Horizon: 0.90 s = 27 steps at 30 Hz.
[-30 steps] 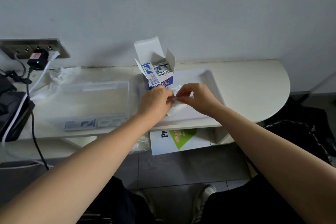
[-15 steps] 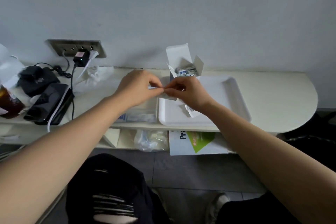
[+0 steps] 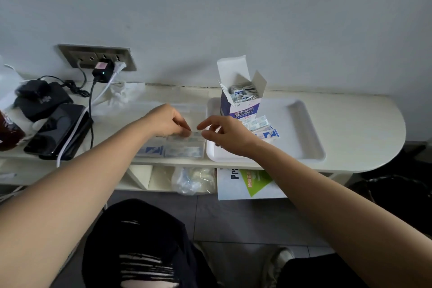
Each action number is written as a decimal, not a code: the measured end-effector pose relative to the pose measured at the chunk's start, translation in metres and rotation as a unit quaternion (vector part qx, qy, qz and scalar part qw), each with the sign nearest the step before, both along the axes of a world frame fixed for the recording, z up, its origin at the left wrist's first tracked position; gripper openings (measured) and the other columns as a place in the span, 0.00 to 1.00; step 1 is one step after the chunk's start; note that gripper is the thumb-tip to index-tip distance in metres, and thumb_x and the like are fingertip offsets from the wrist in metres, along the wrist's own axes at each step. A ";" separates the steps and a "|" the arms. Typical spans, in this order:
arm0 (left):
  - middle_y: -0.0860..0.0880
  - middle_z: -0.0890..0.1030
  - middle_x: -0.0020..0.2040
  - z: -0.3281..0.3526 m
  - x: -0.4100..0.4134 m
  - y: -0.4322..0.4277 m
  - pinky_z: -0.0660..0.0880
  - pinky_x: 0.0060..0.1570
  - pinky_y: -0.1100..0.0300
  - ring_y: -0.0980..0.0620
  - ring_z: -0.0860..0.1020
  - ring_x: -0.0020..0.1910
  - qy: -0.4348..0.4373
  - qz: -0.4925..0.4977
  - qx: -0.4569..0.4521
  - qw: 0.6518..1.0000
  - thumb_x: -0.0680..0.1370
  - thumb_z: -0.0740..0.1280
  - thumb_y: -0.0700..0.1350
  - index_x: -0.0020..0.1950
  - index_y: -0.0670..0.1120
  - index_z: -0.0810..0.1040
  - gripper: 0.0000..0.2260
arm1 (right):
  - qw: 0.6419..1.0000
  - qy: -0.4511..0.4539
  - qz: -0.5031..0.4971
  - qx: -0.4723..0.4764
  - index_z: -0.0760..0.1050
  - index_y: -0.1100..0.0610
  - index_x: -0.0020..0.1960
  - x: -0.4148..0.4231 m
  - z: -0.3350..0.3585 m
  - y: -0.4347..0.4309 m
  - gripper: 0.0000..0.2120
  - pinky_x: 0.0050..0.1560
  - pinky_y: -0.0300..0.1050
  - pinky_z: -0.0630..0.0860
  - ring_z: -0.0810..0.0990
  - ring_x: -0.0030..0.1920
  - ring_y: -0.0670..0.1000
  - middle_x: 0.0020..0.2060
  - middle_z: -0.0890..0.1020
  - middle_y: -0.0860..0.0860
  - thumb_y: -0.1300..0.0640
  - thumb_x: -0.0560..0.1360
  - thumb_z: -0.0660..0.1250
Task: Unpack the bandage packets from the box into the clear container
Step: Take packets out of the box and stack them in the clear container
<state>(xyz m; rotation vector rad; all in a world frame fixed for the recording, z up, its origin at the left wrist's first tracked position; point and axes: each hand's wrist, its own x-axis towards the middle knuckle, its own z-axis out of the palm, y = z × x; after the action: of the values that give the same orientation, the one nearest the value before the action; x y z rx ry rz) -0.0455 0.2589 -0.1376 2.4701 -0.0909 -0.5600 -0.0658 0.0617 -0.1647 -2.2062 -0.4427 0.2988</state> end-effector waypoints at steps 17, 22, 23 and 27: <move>0.53 0.82 0.53 -0.021 0.009 -0.004 0.78 0.46 0.58 0.51 0.79 0.48 0.069 -0.079 0.078 0.991 0.77 0.68 0.43 0.48 0.56 0.83 0.08 | 1.000 0.001 0.007 -0.004 0.80 0.48 0.53 0.000 0.000 -0.003 0.07 0.42 0.38 0.74 0.76 0.34 0.41 0.39 0.78 0.44 0.54 0.77 0.66; 0.52 0.82 0.54 -0.018 0.009 -0.007 0.77 0.51 0.56 0.48 0.79 0.48 0.111 -0.108 0.060 0.986 0.79 0.64 0.41 0.52 0.54 0.83 0.11 | 1.000 0.010 0.007 -0.008 0.80 0.49 0.54 -0.001 0.001 -0.003 0.08 0.42 0.37 0.74 0.76 0.35 0.41 0.40 0.79 0.45 0.54 0.77 0.66; 0.51 0.81 0.54 -0.018 0.009 -0.008 0.77 0.47 0.57 0.48 0.78 0.45 0.112 -0.105 0.054 0.987 0.79 0.64 0.41 0.53 0.53 0.83 0.10 | 1.000 0.013 0.007 -0.008 0.80 0.49 0.55 -0.001 0.002 -0.003 0.08 0.41 0.37 0.74 0.76 0.34 0.41 0.40 0.79 0.45 0.54 0.77 0.66; 0.51 0.81 0.52 -0.013 0.006 -0.009 0.74 0.39 0.62 0.50 0.79 0.44 0.096 -0.091 0.041 0.990 0.79 0.63 0.41 0.56 0.50 0.82 0.10 | 1.000 0.025 0.019 -0.001 0.78 0.50 0.58 -0.004 0.004 -0.005 0.10 0.38 0.34 0.75 0.79 0.34 0.45 0.42 0.80 0.46 0.55 0.77 0.65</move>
<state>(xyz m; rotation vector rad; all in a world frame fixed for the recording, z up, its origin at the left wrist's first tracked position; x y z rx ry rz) -0.0399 0.2498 -0.1504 2.4877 -0.2219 -0.8933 -0.0698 0.0570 -0.1603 -2.1893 -0.4571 0.3740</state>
